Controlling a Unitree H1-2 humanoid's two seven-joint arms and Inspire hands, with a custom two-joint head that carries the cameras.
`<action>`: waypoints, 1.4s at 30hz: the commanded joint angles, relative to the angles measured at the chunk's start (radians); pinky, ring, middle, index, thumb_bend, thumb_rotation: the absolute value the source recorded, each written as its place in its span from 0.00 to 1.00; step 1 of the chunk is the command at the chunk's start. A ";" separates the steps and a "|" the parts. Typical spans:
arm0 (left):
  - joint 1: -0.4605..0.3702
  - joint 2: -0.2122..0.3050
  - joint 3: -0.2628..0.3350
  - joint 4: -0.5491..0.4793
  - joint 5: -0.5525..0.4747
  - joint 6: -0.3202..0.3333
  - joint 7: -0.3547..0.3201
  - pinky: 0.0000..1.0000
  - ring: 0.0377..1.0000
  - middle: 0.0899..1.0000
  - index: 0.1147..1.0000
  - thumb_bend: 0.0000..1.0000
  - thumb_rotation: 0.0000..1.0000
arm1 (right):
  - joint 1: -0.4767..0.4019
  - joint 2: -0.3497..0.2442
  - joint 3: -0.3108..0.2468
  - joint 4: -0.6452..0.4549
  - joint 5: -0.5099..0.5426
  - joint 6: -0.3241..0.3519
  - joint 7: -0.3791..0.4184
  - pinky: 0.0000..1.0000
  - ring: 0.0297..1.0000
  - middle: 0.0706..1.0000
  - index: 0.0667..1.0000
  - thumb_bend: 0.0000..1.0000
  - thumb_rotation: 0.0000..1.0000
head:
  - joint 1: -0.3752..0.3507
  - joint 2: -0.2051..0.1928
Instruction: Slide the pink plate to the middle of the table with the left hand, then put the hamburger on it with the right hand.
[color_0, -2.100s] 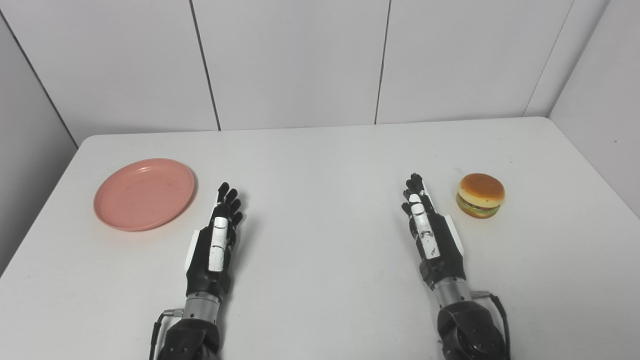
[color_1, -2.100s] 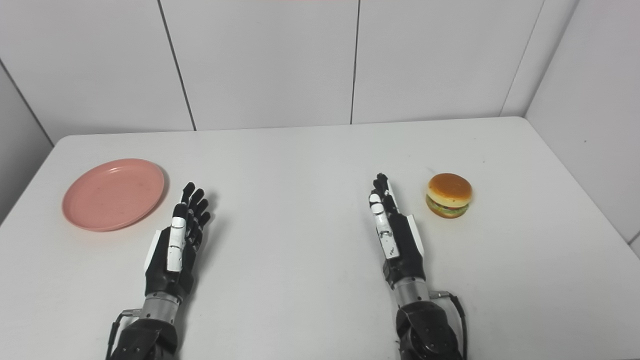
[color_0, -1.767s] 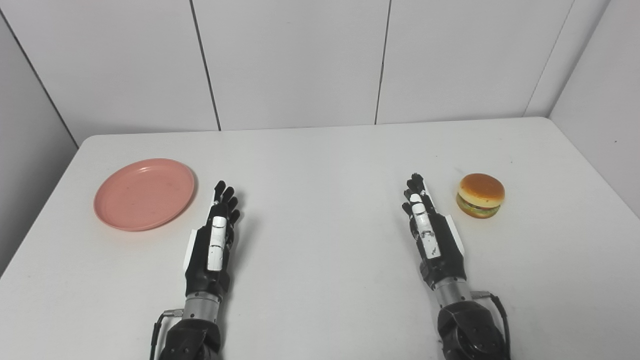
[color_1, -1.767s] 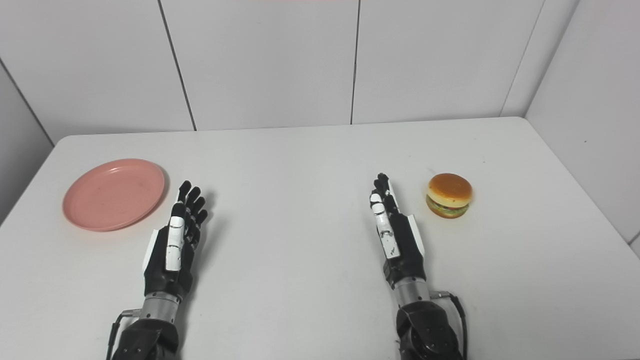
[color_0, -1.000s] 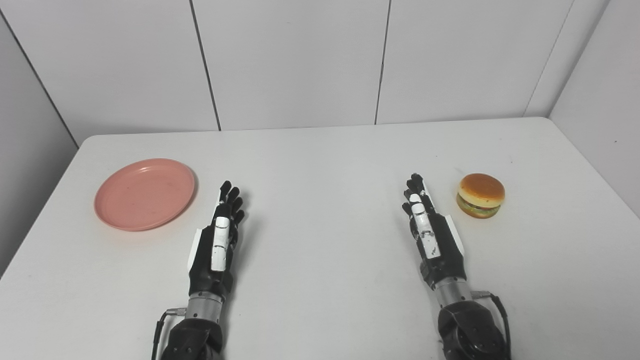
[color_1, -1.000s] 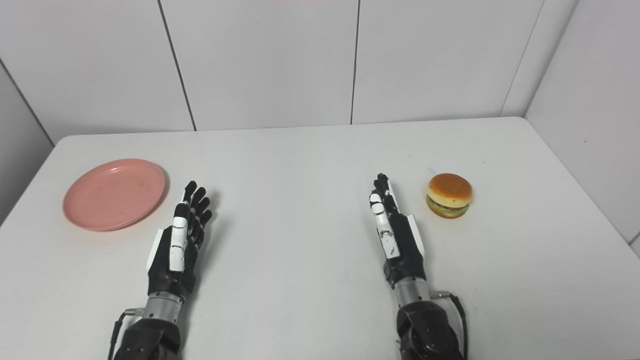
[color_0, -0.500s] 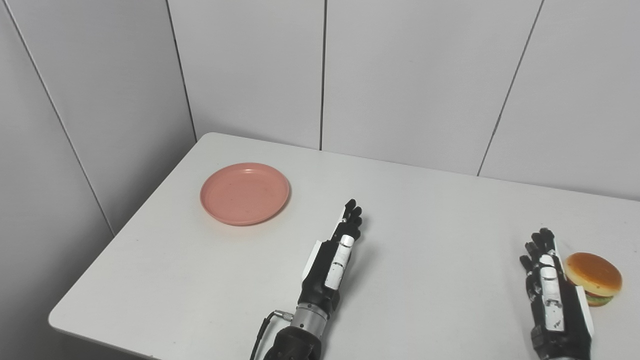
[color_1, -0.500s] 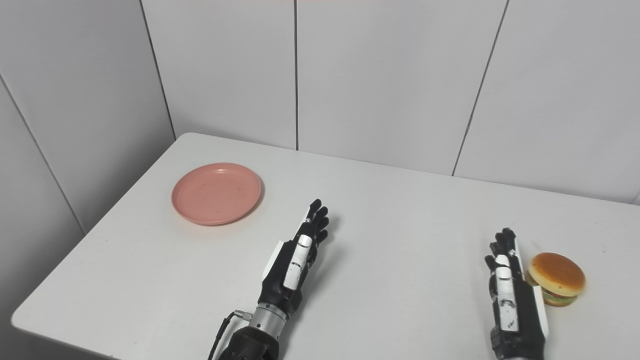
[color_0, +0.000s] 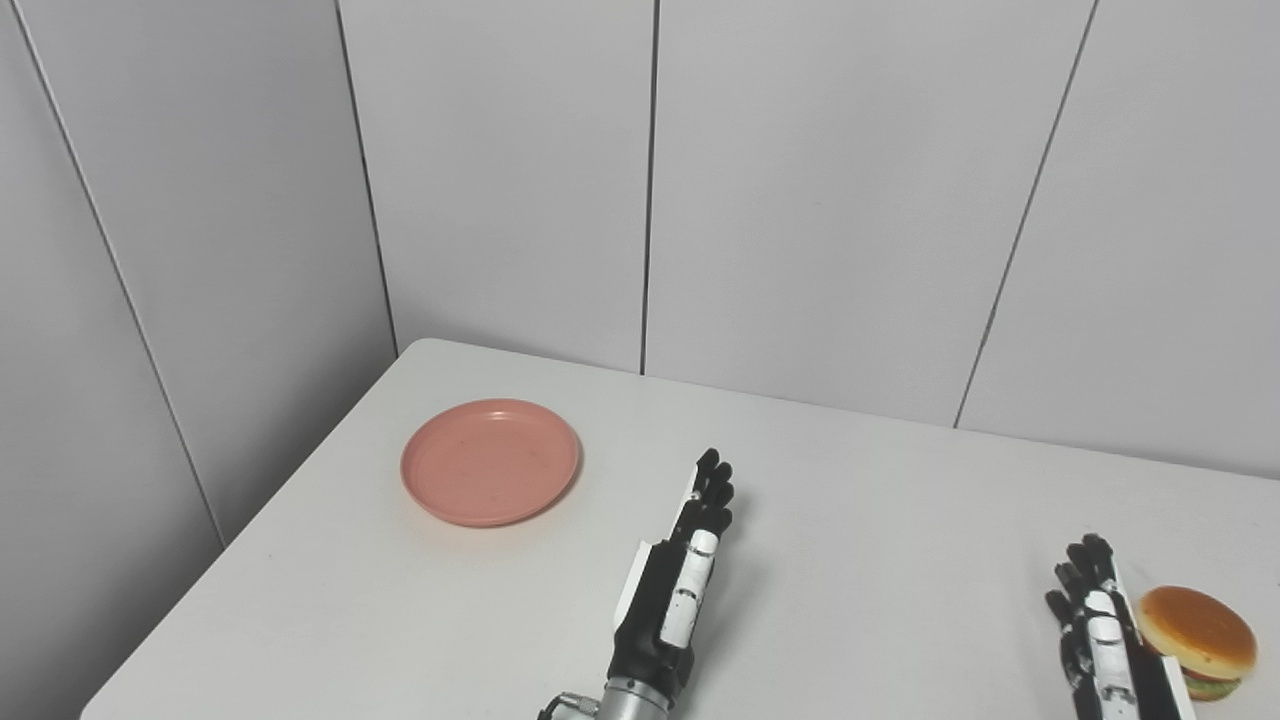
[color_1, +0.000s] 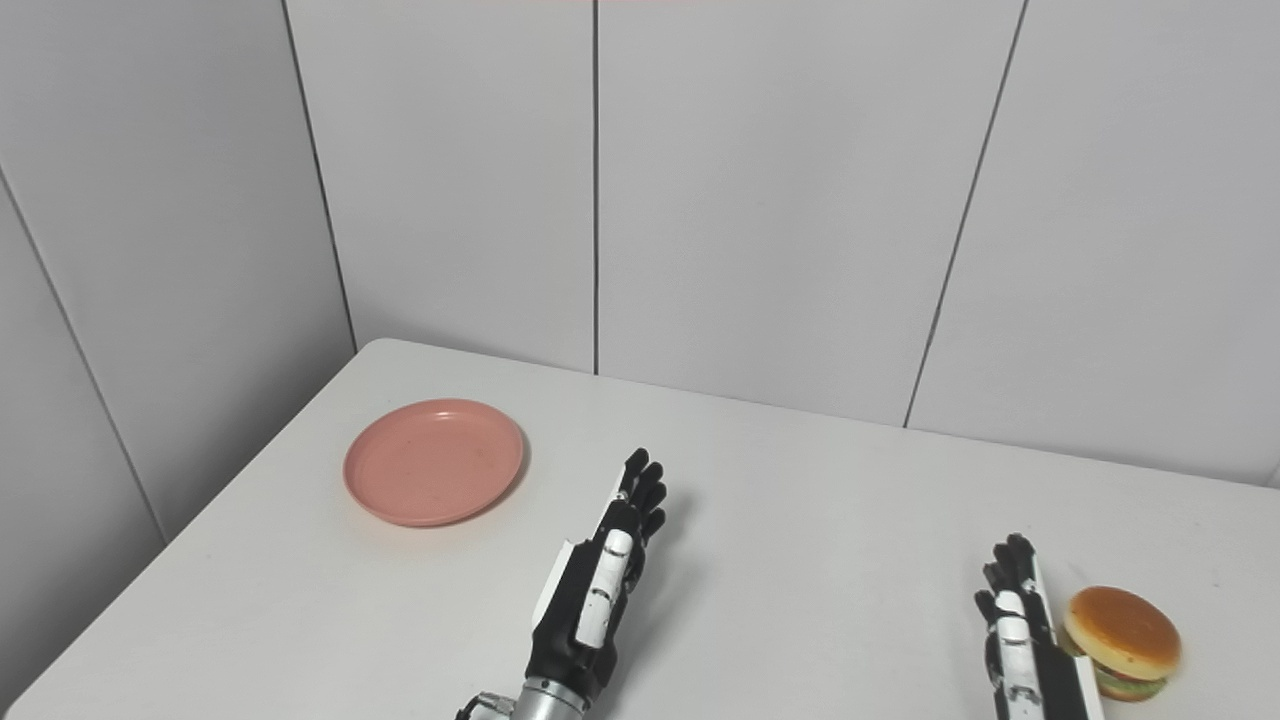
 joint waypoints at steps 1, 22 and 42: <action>0.047 0.026 0.006 -0.008 0.003 0.023 -0.007 1.00 1.00 1.00 1.00 0.73 1.00 | 0.055 0.009 -0.003 0.031 0.005 -0.022 0.004 1.00 1.00 1.00 1.00 0.54 0.93 | -0.002 0.001; -0.169 0.265 0.165 -0.168 -0.043 0.234 -0.020 0.88 0.86 0.85 0.84 0.81 1.00 | 0.054 0.036 0.001 0.035 -0.037 -0.048 -0.017 1.00 1.00 1.00 1.00 0.52 0.96 | -0.018 -0.005; -0.347 0.477 0.281 0.059 0.050 0.188 0.059 0.67 0.64 0.64 0.63 0.78 1.00 | 0.062 0.035 0.000 0.026 -0.026 -0.041 -0.003 1.00 1.00 1.00 1.00 0.50 0.95 | 0.000 0.007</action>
